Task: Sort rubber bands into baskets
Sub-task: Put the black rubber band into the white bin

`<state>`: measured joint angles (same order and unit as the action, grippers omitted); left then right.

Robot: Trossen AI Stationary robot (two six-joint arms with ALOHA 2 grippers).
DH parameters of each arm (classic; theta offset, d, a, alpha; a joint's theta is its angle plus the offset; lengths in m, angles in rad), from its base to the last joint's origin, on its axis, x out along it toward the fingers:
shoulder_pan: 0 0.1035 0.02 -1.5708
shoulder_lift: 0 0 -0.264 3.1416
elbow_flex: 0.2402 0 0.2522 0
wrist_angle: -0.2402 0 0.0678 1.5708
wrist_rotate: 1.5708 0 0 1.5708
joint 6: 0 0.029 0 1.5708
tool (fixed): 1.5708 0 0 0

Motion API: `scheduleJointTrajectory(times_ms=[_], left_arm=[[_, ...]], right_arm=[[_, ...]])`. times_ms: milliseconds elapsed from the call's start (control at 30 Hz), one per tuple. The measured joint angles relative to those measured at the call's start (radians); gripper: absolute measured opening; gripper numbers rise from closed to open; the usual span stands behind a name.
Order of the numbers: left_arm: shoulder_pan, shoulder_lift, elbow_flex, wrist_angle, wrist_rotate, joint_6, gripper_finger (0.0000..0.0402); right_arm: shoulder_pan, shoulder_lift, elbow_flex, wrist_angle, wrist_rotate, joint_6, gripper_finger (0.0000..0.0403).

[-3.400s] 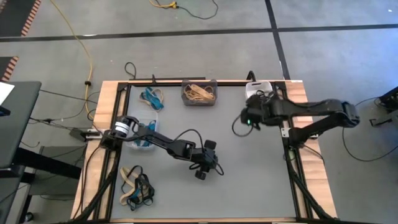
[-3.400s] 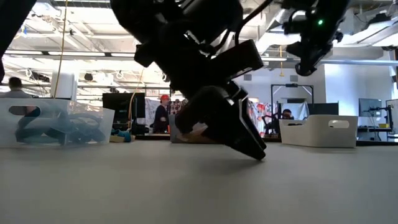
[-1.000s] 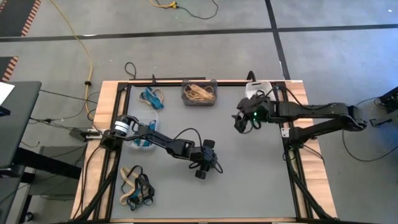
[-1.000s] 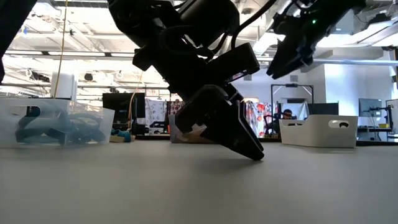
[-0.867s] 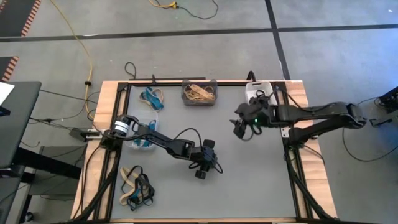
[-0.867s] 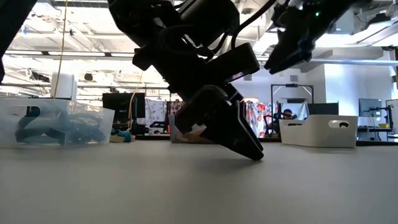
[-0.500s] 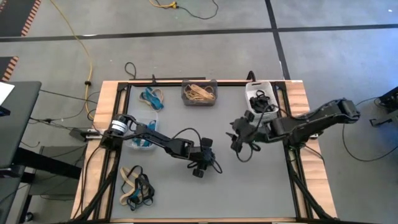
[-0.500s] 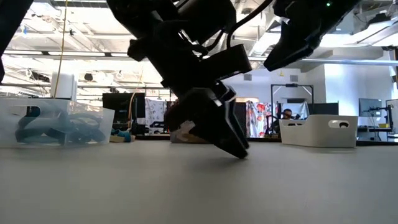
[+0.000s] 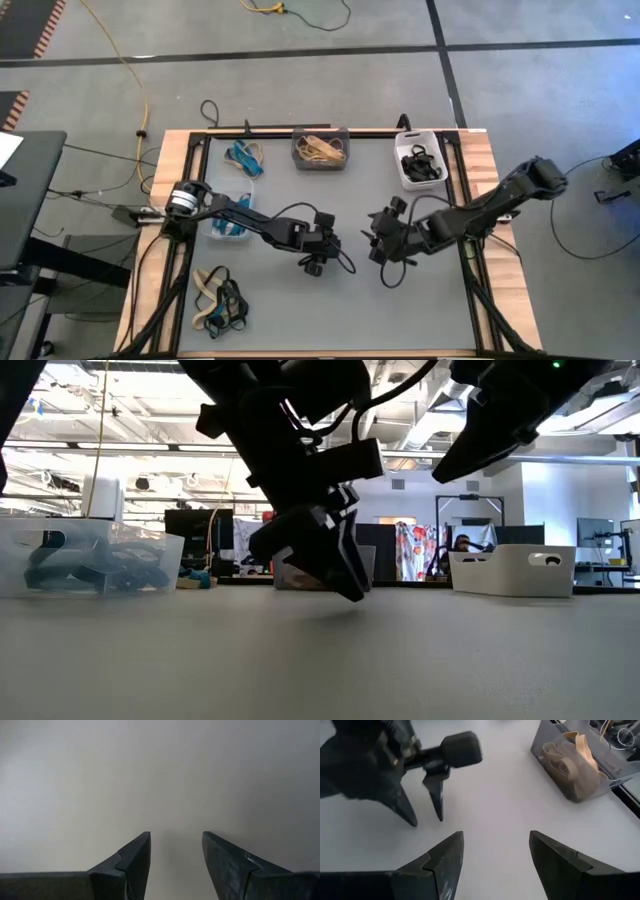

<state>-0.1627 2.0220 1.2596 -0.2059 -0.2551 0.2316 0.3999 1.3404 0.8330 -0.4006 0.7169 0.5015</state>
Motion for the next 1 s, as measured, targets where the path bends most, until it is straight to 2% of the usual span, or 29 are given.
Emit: scheduleJointTrajectory(times_ms=[367,600,800,1000], left_arm=[[0.000,-0.122,-0.016,-0.069,-0.018,-0.028,0.0169],[0.001,-0.311,-0.142,-0.017,-0.067,-0.075,0.0169],[0.001,-0.475,-0.261,0.082,-0.066,-0.139,0.0169],[0.001,-0.551,-0.316,0.089,-0.070,-0.219,0.0169]], right_arm=[[0.113,0.035,0.000,0.049,0.071,0.023,0.0256],[0.199,0.035,-0.001,0.053,0.123,0.023,0.0256],[0.216,0.039,-0.001,0.054,0.153,0.022,0.0256],[0.216,0.039,-0.001,0.077,0.157,0.015,0.0256]])
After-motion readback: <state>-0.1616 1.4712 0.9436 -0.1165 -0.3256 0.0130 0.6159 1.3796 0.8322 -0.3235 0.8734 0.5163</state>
